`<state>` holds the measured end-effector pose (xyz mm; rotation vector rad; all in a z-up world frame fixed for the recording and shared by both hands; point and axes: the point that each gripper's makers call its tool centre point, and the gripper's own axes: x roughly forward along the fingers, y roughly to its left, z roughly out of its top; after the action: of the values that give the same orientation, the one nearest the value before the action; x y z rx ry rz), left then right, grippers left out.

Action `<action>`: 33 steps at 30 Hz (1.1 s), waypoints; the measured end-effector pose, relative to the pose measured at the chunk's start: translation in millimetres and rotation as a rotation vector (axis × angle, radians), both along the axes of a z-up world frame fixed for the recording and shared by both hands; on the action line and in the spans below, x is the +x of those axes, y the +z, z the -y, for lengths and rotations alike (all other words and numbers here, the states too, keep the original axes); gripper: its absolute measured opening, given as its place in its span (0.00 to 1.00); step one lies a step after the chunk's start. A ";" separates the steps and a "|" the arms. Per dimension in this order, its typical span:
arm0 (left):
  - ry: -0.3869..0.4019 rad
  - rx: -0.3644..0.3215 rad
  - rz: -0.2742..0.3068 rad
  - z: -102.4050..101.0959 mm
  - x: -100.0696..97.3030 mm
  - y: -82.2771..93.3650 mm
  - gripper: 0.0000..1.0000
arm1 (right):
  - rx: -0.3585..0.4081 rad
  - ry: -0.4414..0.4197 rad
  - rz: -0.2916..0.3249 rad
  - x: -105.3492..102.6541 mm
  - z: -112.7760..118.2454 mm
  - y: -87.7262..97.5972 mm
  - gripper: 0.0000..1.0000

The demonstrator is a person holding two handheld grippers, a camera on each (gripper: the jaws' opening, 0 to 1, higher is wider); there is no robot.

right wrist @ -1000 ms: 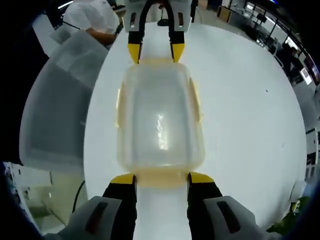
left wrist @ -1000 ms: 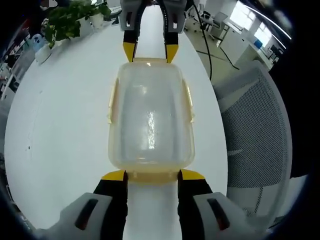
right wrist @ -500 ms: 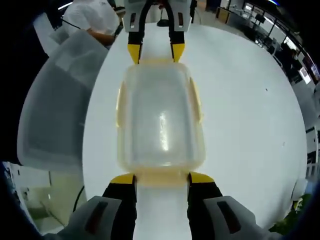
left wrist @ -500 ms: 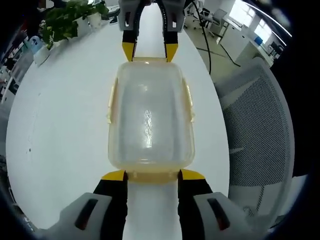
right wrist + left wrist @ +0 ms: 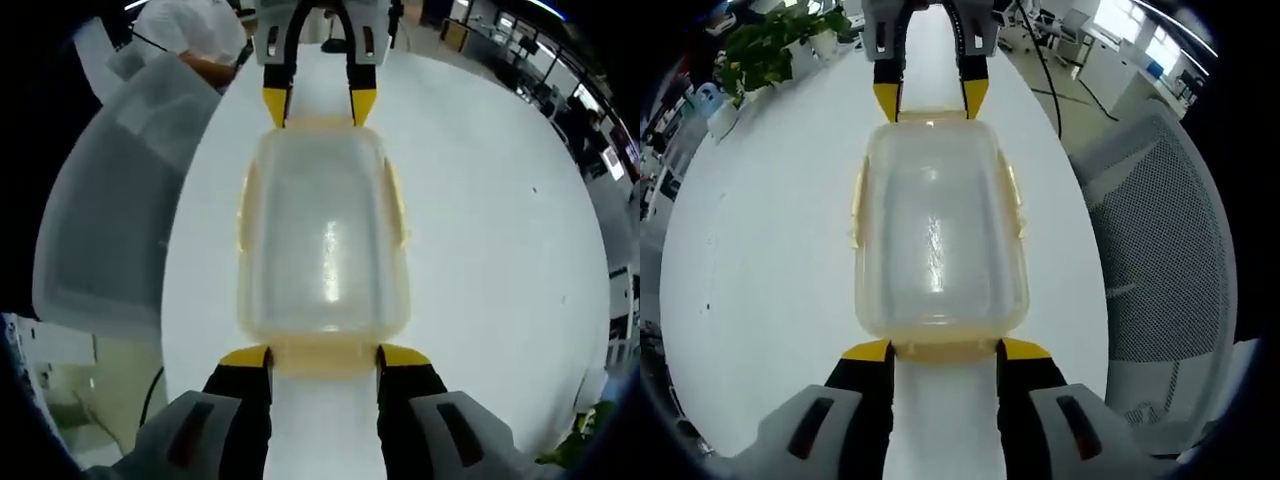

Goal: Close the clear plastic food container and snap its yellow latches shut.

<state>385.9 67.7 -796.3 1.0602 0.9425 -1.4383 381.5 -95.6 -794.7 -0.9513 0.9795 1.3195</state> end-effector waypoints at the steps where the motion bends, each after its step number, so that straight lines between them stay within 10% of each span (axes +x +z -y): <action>1: -0.003 0.008 -0.001 -1.4 -0.5 -0.6 0.39 | 0.000 0.002 0.003 0.7 0.2 0.6 0.40; 20: 0.023 0.032 0.011 -9.9 -1.3 -4.6 0.47 | -0.029 -0.056 -0.004 -0.9 16.0 1.2 0.38; 33: 0.260 -0.009 -0.094 -14.1 -3.0 0.7 0.49 | 0.045 -0.197 -0.091 -6.9 1.2 8.1 0.36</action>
<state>382.9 81.8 -795.6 0.8350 1.0974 -1.2834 374.7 -96.8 -786.6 -0.7462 1.0800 1.2220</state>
